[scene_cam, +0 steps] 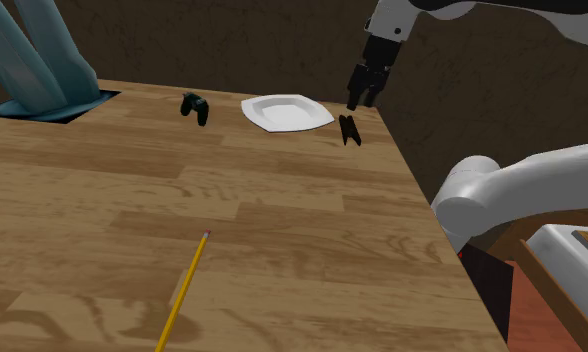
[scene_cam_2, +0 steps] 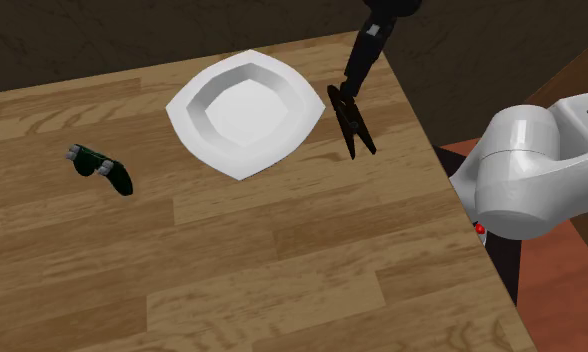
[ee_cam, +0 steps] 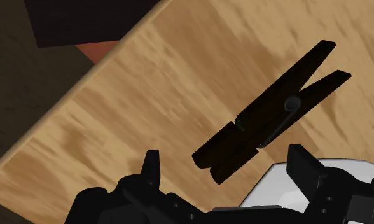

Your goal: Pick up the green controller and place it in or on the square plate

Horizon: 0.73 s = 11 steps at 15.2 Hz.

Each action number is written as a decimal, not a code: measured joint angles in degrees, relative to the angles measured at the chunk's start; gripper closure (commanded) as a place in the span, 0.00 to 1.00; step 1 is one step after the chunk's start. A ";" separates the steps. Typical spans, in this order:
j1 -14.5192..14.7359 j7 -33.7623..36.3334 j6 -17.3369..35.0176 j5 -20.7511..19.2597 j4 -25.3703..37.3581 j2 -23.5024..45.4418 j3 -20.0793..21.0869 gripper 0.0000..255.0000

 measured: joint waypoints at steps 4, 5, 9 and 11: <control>0.83 1.90 1.73 0.79 2.24 3.66 2.22 0.00; 1.14 2.73 2.24 1.02 3.47 5.29 3.14 0.00; 2.28 6.63 4.38 1.69 9.43 12.83 7.28 0.00; 2.70 8.52 5.33 1.61 12.07 16.25 9.17 0.00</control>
